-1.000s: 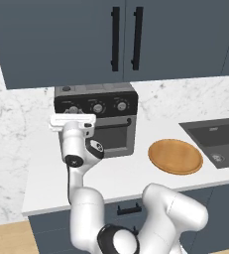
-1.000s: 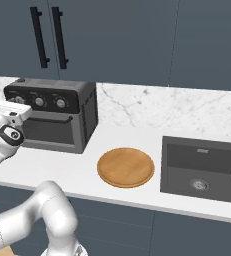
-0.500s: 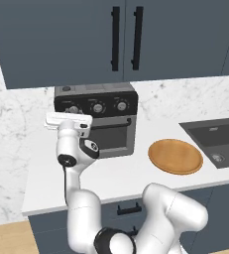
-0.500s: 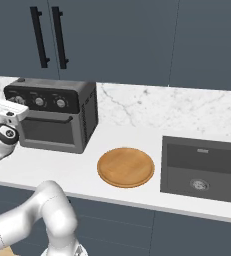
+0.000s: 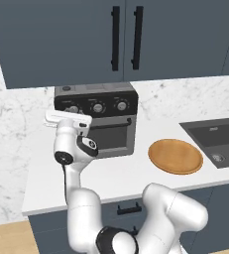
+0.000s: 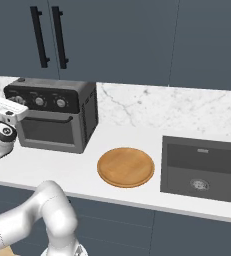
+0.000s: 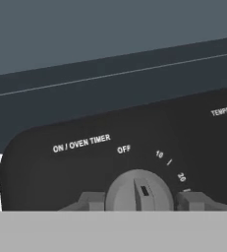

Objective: Pick up the kebab skewer and baguette bread, and place them inside the toaster oven. Close the toaster oven door and start by setting the timer.

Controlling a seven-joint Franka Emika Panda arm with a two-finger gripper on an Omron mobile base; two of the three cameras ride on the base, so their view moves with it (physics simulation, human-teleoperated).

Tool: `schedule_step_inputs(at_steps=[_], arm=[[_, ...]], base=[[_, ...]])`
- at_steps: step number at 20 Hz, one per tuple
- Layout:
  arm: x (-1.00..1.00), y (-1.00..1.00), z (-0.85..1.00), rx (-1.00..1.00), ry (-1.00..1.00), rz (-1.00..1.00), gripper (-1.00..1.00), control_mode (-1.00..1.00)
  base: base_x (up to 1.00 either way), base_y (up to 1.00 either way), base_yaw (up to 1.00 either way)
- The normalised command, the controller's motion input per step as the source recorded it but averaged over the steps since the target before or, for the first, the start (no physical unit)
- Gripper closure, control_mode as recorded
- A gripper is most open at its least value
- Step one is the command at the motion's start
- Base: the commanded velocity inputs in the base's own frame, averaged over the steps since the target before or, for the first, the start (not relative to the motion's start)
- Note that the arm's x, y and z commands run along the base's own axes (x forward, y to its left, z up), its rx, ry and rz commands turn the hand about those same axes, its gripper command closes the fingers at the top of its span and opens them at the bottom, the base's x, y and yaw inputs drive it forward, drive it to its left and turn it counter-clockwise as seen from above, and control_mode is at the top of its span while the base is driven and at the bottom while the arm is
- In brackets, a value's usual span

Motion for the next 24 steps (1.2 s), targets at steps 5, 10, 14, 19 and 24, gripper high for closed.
schedule_step_inputs(at_steps=[5,10,14,19,24], arm=[[0.50,-0.11,0.10,0.23,0.00,0.03,1.00,-1.00],[0.24,-0.13,0.09,0.26,-0.02,0.13,1.00,-1.00],[0.15,-0.15,0.03,0.29,-0.07,0.23,1.00,-1.00],[0.04,-0.06,0.00,0.28,-0.16,0.29,1.00,-1.00],[0.04,0.00,0.00,0.26,-0.21,0.27,1.00,-1.00]], base=[[0.00,0.00,0.00],[0.00,0.00,0.00],[0.00,0.00,0.00],[0.00,0.00,0.00],[0.00,0.00,0.00]])
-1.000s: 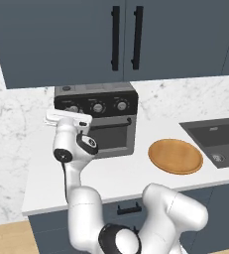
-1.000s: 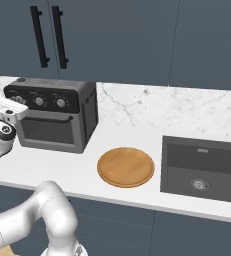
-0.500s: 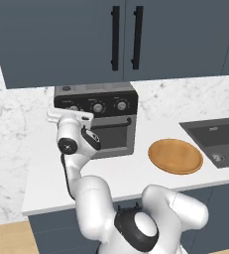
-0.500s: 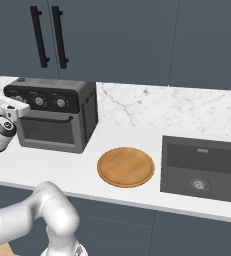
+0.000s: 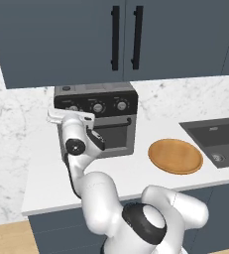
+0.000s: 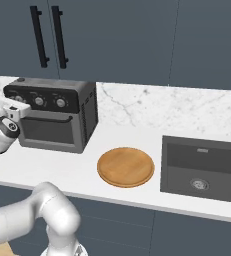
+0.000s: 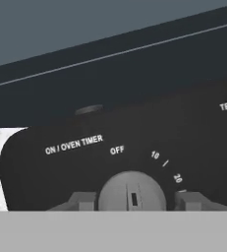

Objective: Pick up the kebab skewer and baguette bread, and place them inside the toaster oven. Close the toaster oven door and start by setting the timer.

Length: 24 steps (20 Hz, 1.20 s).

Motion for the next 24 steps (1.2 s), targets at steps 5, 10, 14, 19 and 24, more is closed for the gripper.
schedule_step_inputs(at_steps=[5,10,14,19,24], arm=[[0.02,0.00,0.06,0.20,-0.27,0.27,1.00,-1.00],[0.03,0.00,0.24,0.17,-0.19,0.21,1.00,-1.00],[0.00,-0.05,0.05,0.18,-0.21,0.21,1.00,-1.00],[0.00,-0.07,0.09,0.22,-0.20,0.22,1.00,-1.00],[0.01,-0.07,0.16,0.28,-0.17,0.19,1.00,-1.00]], base=[[0.00,0.00,0.00],[0.00,0.00,0.00],[0.00,0.00,0.00],[0.00,0.00,0.00],[0.00,0.00,0.00]])
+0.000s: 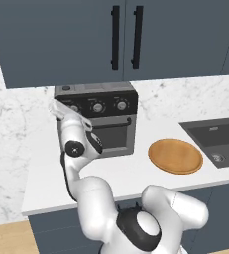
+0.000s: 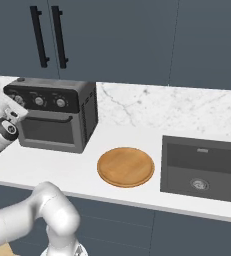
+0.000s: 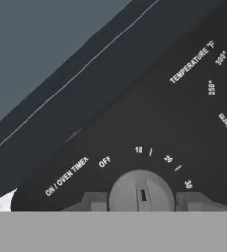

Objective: Pick up the kebab skewer and baguette bread, and place them inside the toaster oven. Close the toaster oven door and start by setting the timer.

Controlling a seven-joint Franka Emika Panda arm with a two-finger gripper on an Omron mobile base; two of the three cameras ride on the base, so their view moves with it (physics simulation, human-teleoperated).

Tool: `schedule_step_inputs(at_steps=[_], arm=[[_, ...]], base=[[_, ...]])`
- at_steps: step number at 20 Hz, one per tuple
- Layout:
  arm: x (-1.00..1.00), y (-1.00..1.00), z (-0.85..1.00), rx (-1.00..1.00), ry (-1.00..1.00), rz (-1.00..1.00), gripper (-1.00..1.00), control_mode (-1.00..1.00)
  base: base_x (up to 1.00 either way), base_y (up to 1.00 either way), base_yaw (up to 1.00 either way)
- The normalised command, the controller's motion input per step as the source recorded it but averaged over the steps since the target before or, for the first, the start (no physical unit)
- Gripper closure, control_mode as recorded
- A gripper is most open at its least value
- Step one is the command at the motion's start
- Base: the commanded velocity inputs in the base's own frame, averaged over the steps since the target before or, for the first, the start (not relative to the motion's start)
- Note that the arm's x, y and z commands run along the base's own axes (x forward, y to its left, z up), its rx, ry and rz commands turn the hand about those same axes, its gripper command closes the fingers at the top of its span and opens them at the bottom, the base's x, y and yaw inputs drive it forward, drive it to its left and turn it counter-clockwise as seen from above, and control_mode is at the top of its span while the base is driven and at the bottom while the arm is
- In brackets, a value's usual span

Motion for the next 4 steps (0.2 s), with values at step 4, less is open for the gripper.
schedule_step_inputs(at_steps=[4], arm=[[0.10,-0.13,0.19,0.32,-0.14,0.17,1.00,-1.00]], base=[[0.00,0.00,0.00]])
